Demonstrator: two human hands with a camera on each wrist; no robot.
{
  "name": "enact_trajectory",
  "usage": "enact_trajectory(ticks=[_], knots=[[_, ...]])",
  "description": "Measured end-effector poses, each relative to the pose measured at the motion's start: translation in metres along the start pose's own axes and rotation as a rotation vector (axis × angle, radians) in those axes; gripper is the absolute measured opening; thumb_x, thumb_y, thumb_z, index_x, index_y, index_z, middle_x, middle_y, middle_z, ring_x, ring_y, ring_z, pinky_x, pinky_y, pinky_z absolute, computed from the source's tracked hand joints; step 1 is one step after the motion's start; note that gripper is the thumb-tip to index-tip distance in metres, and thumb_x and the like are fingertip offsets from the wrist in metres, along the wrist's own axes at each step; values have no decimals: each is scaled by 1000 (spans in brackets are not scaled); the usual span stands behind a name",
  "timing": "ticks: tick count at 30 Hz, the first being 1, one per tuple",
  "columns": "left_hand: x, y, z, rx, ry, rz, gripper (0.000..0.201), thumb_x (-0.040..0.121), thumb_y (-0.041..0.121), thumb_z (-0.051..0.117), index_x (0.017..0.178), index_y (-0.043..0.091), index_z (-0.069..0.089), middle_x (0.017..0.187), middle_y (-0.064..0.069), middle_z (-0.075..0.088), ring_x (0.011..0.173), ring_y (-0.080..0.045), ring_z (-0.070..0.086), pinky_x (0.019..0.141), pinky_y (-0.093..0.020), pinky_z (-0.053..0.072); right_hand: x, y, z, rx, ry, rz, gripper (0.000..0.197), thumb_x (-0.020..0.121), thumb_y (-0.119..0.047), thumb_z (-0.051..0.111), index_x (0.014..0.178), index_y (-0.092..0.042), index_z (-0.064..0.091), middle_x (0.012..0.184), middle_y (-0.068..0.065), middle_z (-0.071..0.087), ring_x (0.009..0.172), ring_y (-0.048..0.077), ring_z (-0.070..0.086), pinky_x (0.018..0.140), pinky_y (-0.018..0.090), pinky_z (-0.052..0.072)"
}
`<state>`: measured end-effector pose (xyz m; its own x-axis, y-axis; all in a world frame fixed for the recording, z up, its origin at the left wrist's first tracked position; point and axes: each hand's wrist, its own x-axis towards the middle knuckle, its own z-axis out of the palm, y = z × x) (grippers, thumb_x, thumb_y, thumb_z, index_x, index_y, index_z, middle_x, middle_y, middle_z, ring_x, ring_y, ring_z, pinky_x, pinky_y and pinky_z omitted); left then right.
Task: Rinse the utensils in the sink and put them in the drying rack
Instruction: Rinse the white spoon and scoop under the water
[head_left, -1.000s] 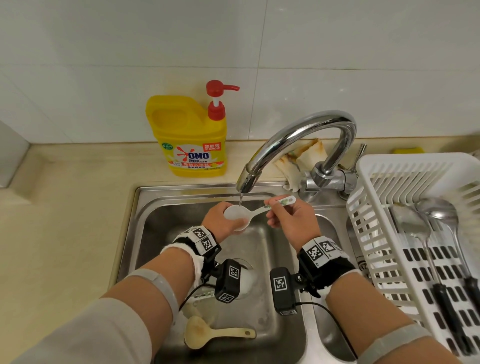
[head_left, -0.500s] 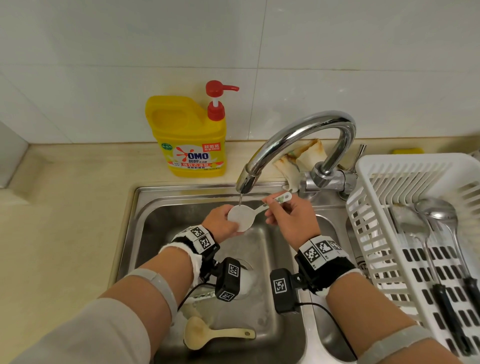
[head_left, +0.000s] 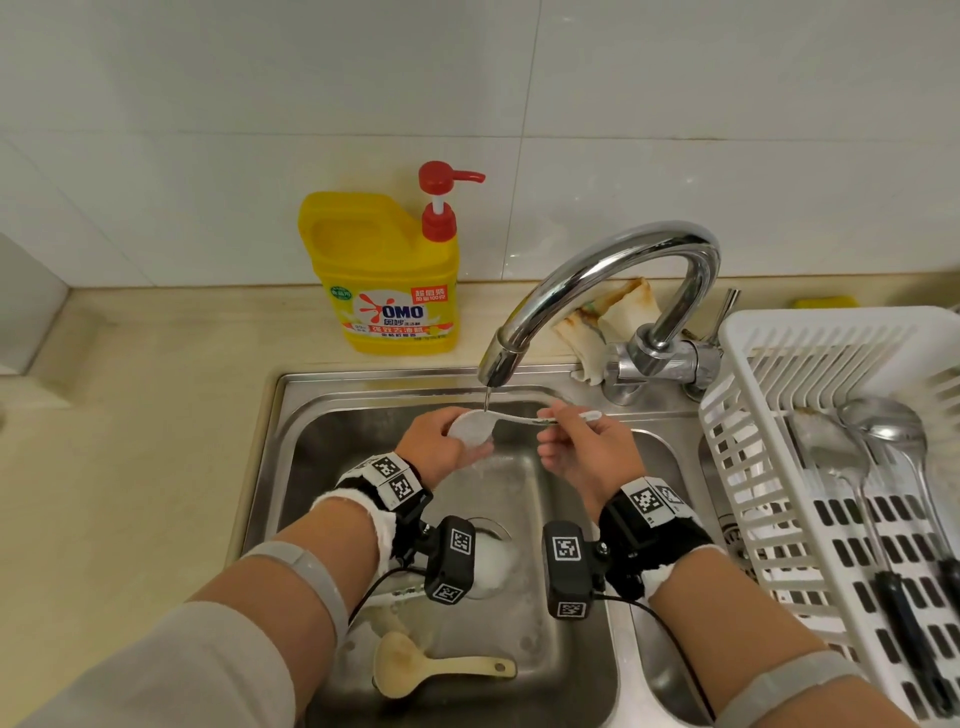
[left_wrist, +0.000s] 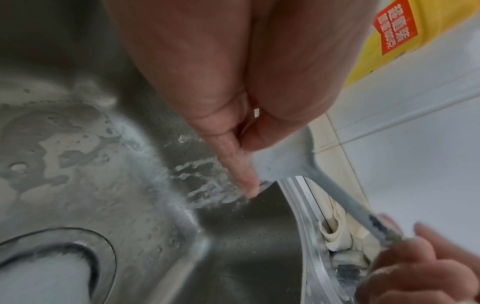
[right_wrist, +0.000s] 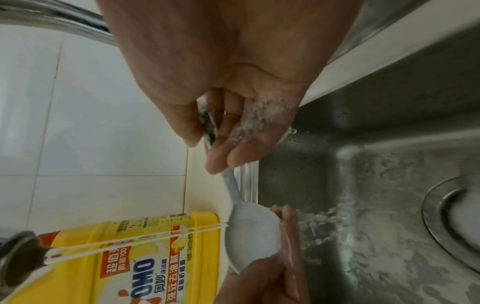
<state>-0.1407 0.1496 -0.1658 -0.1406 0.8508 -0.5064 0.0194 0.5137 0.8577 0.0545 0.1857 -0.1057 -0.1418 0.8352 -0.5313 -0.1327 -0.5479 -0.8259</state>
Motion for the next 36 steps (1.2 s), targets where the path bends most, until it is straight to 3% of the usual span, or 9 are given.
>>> enact_trajectory(ticks=[3,5,7,10,14,17,21,29,36], knots=[[-8,6,1,-239,-19,-46,46,77,-1,75,121,11,67,114,-13,68,114,-29,65,99,-39,54,3,0,0,13,29,29,7,95,-7,62,92,-2,67,70,14,70,56,20,68,58,30,57],[-11,4,0,-360,-98,-80,49,86,-11,66,132,8,59,113,-12,63,112,-26,63,97,-34,54,5,-1,-2,-3,26,10,5,96,-5,60,97,-2,64,71,13,70,59,21,69,60,30,58],[-13,4,0,-450,-129,-106,51,86,-5,71,132,9,57,116,-12,64,111,-26,65,94,-33,56,6,0,-5,-46,10,-6,5,98,-7,58,100,-4,62,73,13,70,60,20,69,61,30,57],[-12,8,2,-490,-49,-123,44,86,17,77,126,11,61,121,-11,67,107,-25,69,87,-29,57,5,3,-8,-106,-29,-43,5,98,-11,60,97,-7,63,76,13,71,64,20,69,66,32,57],[-7,11,6,-482,21,-125,42,84,31,78,118,8,66,98,-5,65,83,-16,63,73,-24,57,0,3,-9,-134,-62,-92,7,97,-10,62,99,-5,65,80,16,71,66,20,70,68,33,58],[-6,12,7,-504,51,-113,43,85,32,76,119,8,65,99,-5,62,82,-13,58,66,-23,53,1,2,-10,-86,-51,-100,8,97,-10,62,100,-4,67,80,16,71,67,21,69,68,33,57],[-9,14,4,-585,26,-96,36,92,28,68,124,12,64,115,-5,64,96,-15,61,71,-24,55,4,1,-8,-34,-40,-93,10,99,-9,59,100,-6,68,78,14,70,66,20,69,67,32,57],[-15,16,-14,-805,21,-117,32,107,11,39,132,7,58,128,-13,68,108,-23,69,77,-30,60,7,6,-5,152,-48,-11,15,100,-12,57,108,-3,66,78,13,69,65,19,68,71,31,59],[-21,23,-10,-796,2,-175,30,97,25,62,123,10,62,120,-13,70,92,-18,71,75,-29,60,9,7,-2,168,-60,-1,15,99,-11,58,105,-3,69,81,14,70,70,21,68,77,33,60]])
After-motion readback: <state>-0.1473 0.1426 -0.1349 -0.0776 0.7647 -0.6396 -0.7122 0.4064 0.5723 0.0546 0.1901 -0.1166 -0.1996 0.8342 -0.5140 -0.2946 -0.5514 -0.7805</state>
